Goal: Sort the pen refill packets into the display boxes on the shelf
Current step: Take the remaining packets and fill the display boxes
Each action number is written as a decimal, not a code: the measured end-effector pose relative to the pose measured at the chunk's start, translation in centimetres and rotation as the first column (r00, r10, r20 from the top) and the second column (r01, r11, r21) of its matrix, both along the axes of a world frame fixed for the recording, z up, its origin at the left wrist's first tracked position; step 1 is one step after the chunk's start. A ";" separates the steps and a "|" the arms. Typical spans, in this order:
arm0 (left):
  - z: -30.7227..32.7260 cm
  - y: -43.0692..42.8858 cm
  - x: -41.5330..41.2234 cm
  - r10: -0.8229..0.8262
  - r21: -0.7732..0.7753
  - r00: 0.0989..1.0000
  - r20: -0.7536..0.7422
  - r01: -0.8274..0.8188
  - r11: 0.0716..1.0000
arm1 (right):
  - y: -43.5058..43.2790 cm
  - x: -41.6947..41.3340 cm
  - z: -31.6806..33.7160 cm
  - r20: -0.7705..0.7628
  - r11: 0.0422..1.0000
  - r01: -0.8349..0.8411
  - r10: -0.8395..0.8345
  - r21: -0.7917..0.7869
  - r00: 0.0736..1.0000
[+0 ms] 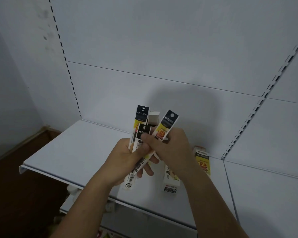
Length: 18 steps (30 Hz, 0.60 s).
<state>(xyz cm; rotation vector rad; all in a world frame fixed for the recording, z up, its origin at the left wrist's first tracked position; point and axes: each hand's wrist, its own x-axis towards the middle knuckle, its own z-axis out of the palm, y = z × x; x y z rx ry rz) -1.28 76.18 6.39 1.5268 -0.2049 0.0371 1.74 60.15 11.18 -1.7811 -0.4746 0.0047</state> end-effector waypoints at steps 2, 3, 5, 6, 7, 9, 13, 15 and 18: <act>-0.1 -0.1 0.1 -0.025 -0.010 1.000 0.017 0.026 1.000 | 0.0 -0.2 -0.1 0.010 0.998 -0.056 0.056 0.007 0.998; -0.1 -0.1 0.1 -0.011 -0.006 1.000 -0.003 0.011 1.000 | 0.0 -0.2 -0.3 0.010 0.998 -0.054 0.054 0.010 0.998; -0.3 -0.2 0.2 0.008 -0.007 0.998 -0.067 -0.008 1.000 | -0.2 -0.1 -0.5 0.012 1.000 -0.010 0.009 0.028 1.000; -0.4 -0.1 0.2 -0.009 -0.028 0.996 -0.088 0.007 1.000 | -0.3 -0.1 -0.6 0.015 0.999 0.020 -0.021 0.040 1.000; -0.5 -0.1 0.3 -0.035 -0.054 0.995 -0.096 0.030 0.998 | -0.4 0.0 -0.6 0.017 0.997 0.049 -0.050 0.052 0.999; -0.6 0.1 0.2 -0.068 -0.074 0.992 -0.106 0.061 0.995 | -0.6 0.2 -0.6 0.025 0.992 0.105 -0.107 0.065 0.994; -0.8 0.4 -0.1 -0.097 -0.069 0.986 -0.138 0.089 0.994 | -0.7 0.7 -0.7 0.012 0.980 0.172 -0.174 0.098 0.985; -0.7 0.3 -0.3 -0.078 -0.051 0.988 -0.134 0.071 0.996 | -0.9 0.8 -0.6 0.002 0.984 0.146 -0.147 0.102 0.989; -0.4 -0.1 -0.5 -0.012 -0.005 0.993 -0.116 0.011 1.000 | -0.8 0.3 -0.7 0.015 0.997 0.078 -0.078 -0.006 0.997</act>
